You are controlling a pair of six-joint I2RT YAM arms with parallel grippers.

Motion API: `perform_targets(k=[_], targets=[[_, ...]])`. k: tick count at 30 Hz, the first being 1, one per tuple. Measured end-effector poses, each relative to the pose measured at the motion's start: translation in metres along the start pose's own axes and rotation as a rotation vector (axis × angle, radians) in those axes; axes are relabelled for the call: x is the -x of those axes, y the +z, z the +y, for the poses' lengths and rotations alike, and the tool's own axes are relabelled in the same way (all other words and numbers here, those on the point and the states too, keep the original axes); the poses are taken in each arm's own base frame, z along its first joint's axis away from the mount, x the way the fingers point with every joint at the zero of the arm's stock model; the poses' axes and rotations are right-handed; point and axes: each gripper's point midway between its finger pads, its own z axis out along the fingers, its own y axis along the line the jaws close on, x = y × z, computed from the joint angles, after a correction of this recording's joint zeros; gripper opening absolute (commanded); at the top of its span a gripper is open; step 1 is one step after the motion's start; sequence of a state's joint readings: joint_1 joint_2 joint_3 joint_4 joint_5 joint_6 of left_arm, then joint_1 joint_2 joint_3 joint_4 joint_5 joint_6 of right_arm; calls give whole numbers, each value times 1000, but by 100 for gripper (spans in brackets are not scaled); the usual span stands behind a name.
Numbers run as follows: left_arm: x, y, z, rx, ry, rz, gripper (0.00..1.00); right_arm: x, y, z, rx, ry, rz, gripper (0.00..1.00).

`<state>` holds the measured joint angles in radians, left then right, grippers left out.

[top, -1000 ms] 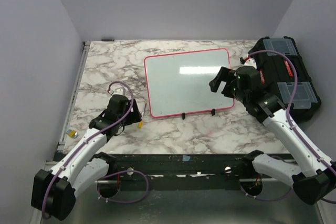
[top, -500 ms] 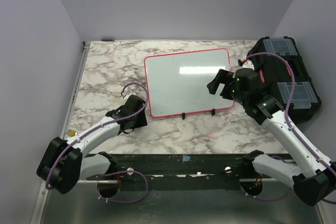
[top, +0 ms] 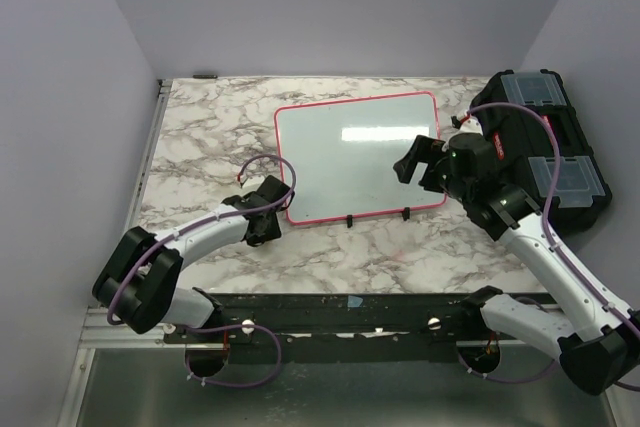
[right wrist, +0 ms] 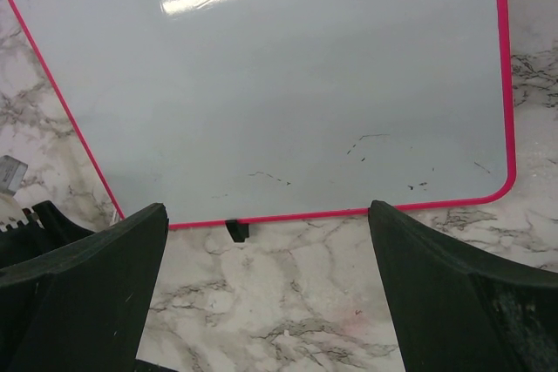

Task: Write a sentence on the whiteboard
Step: Pick up the whiteboard marker from the center of the board.

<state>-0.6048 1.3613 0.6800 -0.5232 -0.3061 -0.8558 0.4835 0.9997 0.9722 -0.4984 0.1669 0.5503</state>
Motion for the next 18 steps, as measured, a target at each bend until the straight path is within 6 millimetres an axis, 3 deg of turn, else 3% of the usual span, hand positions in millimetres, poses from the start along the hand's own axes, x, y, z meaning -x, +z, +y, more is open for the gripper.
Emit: perform_targets(k=[5, 11, 18], targets=[[0, 1, 2, 26, -3, 0, 26, -1, -2, -1, 5, -11, -6, 100], [-1, 1, 3, 34, -9, 0, 0, 0, -3, 0, 17, -23, -11, 100], [1, 0, 1, 28, -7, -5, 0, -5, -2, 4, 45, -36, 7, 100]])
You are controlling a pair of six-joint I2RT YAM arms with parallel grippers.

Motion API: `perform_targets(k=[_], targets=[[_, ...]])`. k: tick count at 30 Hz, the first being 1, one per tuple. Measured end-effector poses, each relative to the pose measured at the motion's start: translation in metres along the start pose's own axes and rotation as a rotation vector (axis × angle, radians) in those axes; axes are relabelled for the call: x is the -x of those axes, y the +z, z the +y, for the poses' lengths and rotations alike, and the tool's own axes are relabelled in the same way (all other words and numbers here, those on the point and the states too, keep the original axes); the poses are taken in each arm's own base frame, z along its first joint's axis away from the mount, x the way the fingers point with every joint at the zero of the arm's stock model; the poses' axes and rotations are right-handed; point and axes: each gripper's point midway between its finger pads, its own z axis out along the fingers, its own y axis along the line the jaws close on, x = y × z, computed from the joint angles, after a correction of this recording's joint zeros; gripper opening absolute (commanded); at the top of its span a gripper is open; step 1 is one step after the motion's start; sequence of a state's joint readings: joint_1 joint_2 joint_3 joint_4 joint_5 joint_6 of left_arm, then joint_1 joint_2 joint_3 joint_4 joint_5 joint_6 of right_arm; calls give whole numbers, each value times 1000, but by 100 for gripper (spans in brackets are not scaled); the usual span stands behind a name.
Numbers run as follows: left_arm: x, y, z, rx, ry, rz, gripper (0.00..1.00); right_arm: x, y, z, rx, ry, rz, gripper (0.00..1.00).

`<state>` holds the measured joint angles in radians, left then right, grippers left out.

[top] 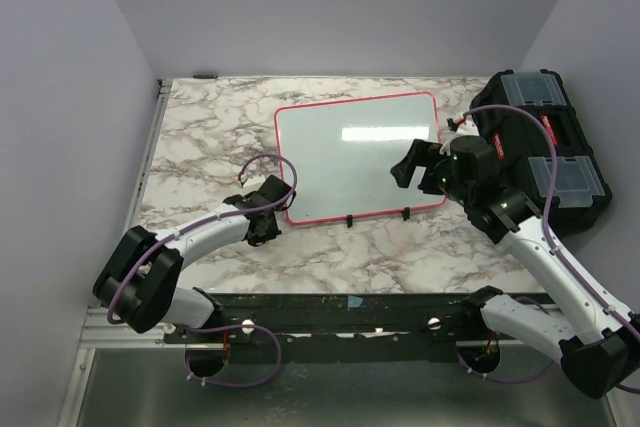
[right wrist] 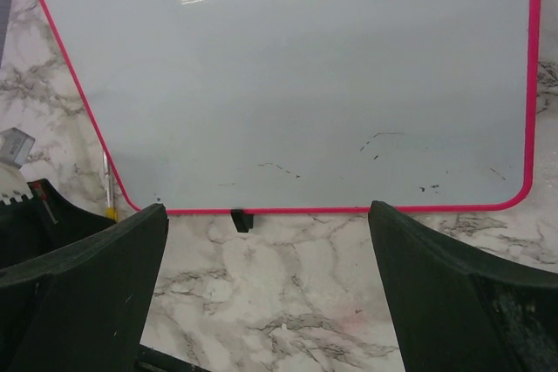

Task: Write a sentence on the whiteboard
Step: Pick up the whiteboard marker from the center of the board.

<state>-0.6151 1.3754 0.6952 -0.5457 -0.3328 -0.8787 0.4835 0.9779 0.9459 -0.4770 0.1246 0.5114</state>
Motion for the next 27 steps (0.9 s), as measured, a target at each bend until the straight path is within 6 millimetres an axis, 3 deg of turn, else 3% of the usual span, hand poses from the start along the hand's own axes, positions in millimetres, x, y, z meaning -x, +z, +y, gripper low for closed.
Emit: perform_targets(k=[9, 16, 22, 27], targets=[[1, -11, -8, -84, 24, -8, 0, -5, -3, 21, 122, -19, 32, 100], [20, -46, -12, -195, 4, -110, 0, -10, -7, 45, 260, -24, 63, 100], [22, -66, -2, -221, 30, -139, 0, -13, -7, 59, 338, -22, 87, 100], [27, -94, -3, -300, 70, -165, 0, -11, -10, 68, 388, -22, 86, 100]])
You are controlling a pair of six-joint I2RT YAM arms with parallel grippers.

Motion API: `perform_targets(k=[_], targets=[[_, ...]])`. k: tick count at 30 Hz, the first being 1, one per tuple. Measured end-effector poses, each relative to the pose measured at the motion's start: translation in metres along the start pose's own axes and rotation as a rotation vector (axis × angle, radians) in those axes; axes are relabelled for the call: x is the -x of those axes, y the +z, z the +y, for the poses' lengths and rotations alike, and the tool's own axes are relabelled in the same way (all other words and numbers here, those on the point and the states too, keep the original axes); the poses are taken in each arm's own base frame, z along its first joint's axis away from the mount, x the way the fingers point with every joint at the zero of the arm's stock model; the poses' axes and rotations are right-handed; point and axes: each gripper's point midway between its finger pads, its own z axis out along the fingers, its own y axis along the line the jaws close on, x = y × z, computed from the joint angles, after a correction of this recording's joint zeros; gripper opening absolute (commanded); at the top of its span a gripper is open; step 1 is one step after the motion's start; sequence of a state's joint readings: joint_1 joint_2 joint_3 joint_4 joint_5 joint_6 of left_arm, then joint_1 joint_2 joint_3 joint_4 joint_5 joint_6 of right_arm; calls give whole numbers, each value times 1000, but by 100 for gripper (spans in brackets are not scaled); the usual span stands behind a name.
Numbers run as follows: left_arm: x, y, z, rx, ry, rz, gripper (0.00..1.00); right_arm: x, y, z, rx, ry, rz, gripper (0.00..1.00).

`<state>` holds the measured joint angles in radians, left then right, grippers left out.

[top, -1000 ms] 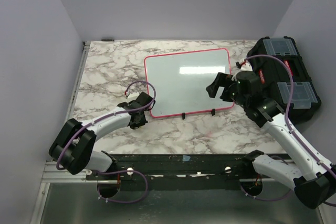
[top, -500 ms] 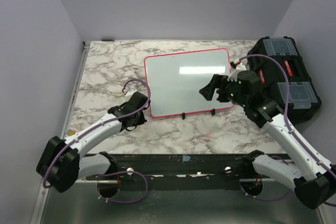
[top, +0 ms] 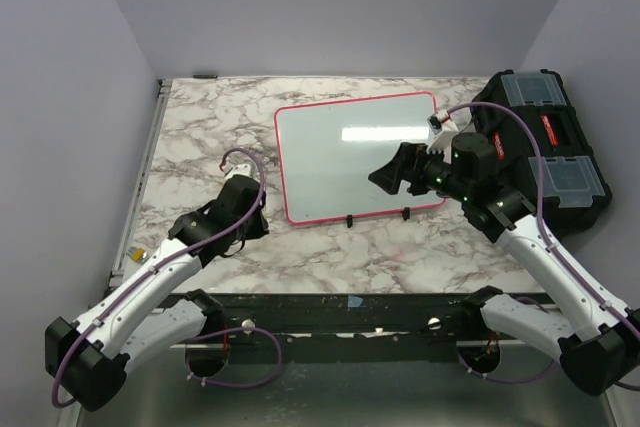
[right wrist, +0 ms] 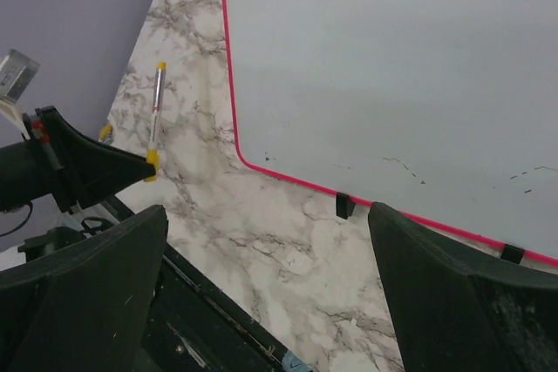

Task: Write a sentence on the whiteboard
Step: Pick up the whiteboard marker from the center of the board, then pass from the left arm to the right

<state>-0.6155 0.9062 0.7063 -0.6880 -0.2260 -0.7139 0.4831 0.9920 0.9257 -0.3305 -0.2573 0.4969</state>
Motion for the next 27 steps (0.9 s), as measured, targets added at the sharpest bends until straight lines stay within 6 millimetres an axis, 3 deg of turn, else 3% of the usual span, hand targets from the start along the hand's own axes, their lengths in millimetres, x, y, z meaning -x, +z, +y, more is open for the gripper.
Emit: perform_targets(k=[8, 13, 19, 27], targets=[[28, -46, -36, -204, 200, -19, 0, -6, 1, 16, 98, -8, 42, 100], [26, -63, -49, -332, 341, -32, 0, -9, 4, 28, 169, -32, 87, 100], [32, -77, -68, -448, 459, -53, 0, -12, -1, 52, 300, -47, 149, 100], [50, -89, -96, -570, 608, -134, 0, -17, -5, 63, 362, -7, 190, 100]])
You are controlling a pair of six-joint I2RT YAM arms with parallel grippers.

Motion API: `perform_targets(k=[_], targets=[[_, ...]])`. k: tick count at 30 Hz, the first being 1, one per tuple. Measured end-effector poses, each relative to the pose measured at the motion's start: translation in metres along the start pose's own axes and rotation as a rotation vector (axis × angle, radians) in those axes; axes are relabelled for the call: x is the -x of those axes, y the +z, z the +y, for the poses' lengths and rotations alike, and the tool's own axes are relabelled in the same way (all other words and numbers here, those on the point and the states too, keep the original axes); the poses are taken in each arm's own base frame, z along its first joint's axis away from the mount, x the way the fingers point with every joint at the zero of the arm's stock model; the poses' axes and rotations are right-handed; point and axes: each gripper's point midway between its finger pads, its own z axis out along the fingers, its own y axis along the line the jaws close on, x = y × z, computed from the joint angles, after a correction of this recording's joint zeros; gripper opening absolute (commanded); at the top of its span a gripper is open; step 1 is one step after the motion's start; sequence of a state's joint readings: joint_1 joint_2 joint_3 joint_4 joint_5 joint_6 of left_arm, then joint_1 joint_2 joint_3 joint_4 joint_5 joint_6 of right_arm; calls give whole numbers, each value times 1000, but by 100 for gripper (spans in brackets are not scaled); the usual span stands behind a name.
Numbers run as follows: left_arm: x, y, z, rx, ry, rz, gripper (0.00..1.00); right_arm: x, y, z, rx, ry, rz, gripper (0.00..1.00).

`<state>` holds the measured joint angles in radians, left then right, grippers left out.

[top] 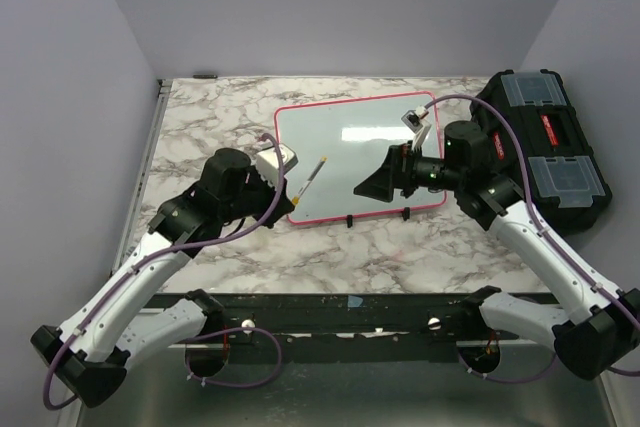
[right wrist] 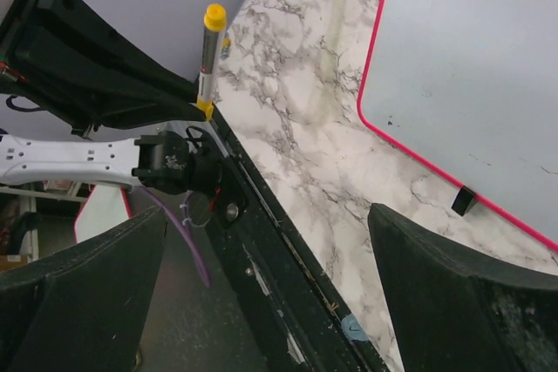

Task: Write a sentence on the whiteboard
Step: Pass from the left arm to the right

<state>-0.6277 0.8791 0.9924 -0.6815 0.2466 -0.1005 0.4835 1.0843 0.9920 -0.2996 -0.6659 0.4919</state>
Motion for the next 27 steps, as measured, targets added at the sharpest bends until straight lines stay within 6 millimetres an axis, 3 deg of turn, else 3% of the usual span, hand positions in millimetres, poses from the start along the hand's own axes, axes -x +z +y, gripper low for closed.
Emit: perform_targets(k=[10, 19, 27], targets=[[37, 11, -27, -140, 220, 3, 0, 7, 6, 9, 51, 60, -3, 100], [22, 29, -46, -215, 315, 72, 0, 16, 11, 21, 99, 65, 16, 100], [21, 31, -50, -231, 339, 74, 0, 17, 11, 27, 106, 43, 82, 98]])
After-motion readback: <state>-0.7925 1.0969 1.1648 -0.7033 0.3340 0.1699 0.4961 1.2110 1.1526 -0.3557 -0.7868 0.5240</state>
